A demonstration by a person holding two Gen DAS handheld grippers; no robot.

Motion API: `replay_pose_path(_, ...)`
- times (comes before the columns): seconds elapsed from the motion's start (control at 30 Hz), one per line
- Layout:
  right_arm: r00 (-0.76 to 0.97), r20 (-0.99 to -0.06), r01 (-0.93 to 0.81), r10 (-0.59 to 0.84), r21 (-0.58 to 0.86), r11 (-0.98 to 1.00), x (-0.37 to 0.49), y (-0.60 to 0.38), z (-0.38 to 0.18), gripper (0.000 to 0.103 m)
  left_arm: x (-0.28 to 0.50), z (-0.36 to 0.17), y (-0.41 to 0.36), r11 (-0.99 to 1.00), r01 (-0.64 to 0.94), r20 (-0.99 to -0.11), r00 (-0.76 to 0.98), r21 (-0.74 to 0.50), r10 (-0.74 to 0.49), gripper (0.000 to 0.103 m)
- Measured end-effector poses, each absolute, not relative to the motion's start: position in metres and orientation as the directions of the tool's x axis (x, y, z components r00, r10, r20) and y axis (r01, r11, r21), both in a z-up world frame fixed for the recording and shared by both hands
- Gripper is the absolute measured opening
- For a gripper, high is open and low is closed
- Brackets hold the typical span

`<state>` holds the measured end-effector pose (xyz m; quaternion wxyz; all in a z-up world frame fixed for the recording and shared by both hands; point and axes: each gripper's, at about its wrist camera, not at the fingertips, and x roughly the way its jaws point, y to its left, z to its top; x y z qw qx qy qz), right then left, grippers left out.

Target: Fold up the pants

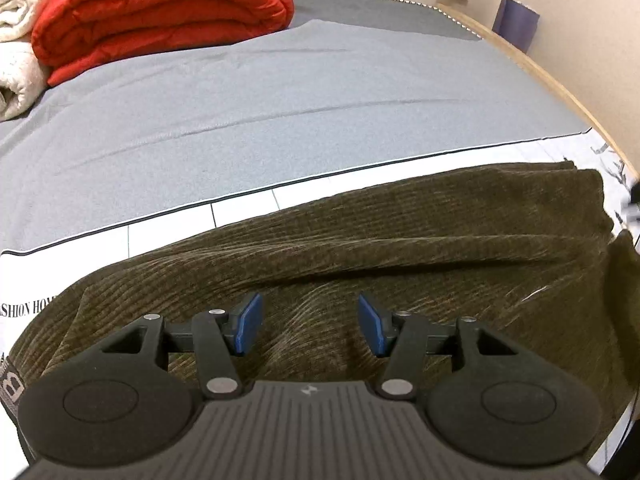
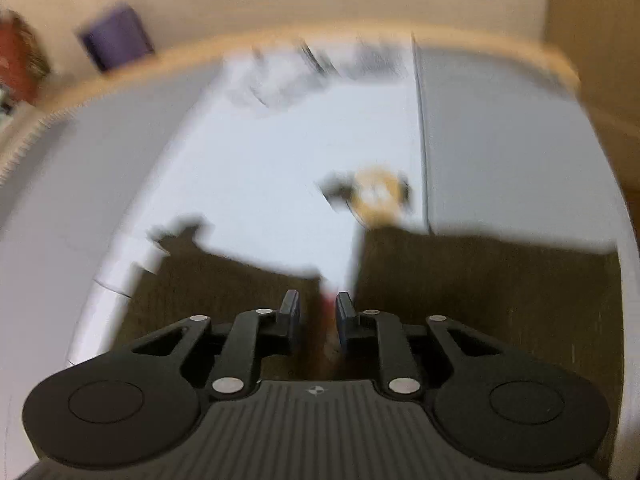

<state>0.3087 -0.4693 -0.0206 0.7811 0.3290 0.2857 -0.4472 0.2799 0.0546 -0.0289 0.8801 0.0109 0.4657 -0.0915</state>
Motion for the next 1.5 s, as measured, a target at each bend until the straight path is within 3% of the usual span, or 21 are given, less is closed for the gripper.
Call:
replay_pose_path(0.07, 0.618, -0.681, 0.762, -0.393, 0.397, 0.511, 0.322, -0.461, -0.015, 0.024, 0.278, -0.03, 0.058, 0.986, 0.159, -0.828, 0.546, -0.051, -0.131, 0.058)
replay_pose_path(0.13, 0.765, -0.634, 0.552, -0.114, 0.554, 0.624, 0.348, -0.45, -0.022, 0.024, 0.28, -0.034, 0.063, 0.991, 0.127, -0.835, 0.541, -0.029, -0.094, 0.058)
replay_pose_path(0.2, 0.784, -0.61, 0.389, 0.115, 0.627, 0.674, 0.374, -0.431, -0.035, 0.025, 0.281, -0.036, 0.07, 0.996, 0.091, -0.842, 0.536, -0.017, -0.063, 0.058)
replay_pose_path(0.27, 0.758, -0.627, 0.325, 0.179, 0.601, 0.73, 0.392, -0.413, -0.045, 0.025, 0.281, -0.038, 0.082, 0.999, 0.046, -0.849, 0.527, -0.004, -0.028, 0.058)
replay_pose_path(0.4, 0.649, -0.747, 0.374, 0.143, 0.477, 0.795, 0.42, -0.403, -0.068, 0.024, 0.281, -0.041, 0.101, 1.0, -0.008, -0.854, 0.52, 0.008, 0.01, 0.058)
replay_pose_path(0.47, 0.611, -0.784, 0.415, 0.11, 0.435, 0.799, 0.426, -0.407, -0.08, 0.003, 0.282, -0.043, 0.108, 1.0, -0.025, -0.854, 0.519, 0.016, 0.027, 0.058)
replay_pose_path(0.5, 0.614, -0.784, 0.421, 0.092, 0.424, 0.802, 0.427, -0.409, -0.082, 0.0, 0.283, -0.043, 0.111, 0.999, -0.036, -0.856, 0.516, 0.02, 0.036, 0.058)
replay_pose_path(0.87, 0.688, -0.725, 0.393, 0.011, 0.385, 0.835, 0.447, -0.409, -0.085, 0.0, 0.289, -0.065, 0.191, 0.939, -0.334, -0.875, 0.429, 0.075, 0.223, 0.057)
replay_pose_path(1.03, 0.728, -0.683, 0.36, -0.052, 0.318, 0.877, 0.456, -0.408, -0.096, 0.0, 0.285, -0.081, 0.218, 0.93, -0.361, -0.881, 0.416, 0.068, 0.226, 0.055)
replay_pose_path(1.17, 0.751, -0.658, 0.391, -0.046, 0.389, 0.834, 0.454, -0.416, -0.092, 0.0, 0.29, -0.086, 0.225, 0.935, -0.349, -0.874, 0.435, 0.058, 0.216, 0.058)
replay_pose_path(1.37, 0.642, -0.76, 0.452, -0.104, 0.265, 0.852, 0.449, -0.426, -0.066, 0.02, 0.3, -0.085, 0.218, 0.934, -0.352, -0.877, 0.426, 0.064, 0.22, 0.059)
replay_pose_path(1.4, 0.601, -0.793, 0.47, -0.095, 0.255, 0.845, 0.451, -0.425, -0.064, 0.029, 0.301, -0.086, 0.215, 0.936, -0.345, -0.877, 0.426, 0.069, 0.222, 0.059)
replay_pose_path(1.43, 0.573, -0.815, 0.494, -0.091, 0.255, 0.831, 0.455, -0.423, -0.062, 0.045, 0.302, -0.086, 0.213, 0.937, -0.343, -0.877, 0.425, 0.073, 0.224, 0.059)
replay_pose_path(1.47, 0.552, -0.83, 0.521, -0.083, 0.265, 0.811, 0.455, -0.422, -0.062, 0.052, 0.302, -0.088, 0.214, 0.936, -0.343, -0.877, 0.424, 0.074, 0.225, 0.059)
replay_pose_path(1.5, 0.525, -0.846, 0.555, -0.094, 0.256, 0.791, 0.455, -0.421, -0.062, 0.053, 0.301, -0.087, 0.214, 0.935, -0.347, -0.877, 0.424, 0.073, 0.225, 0.059)
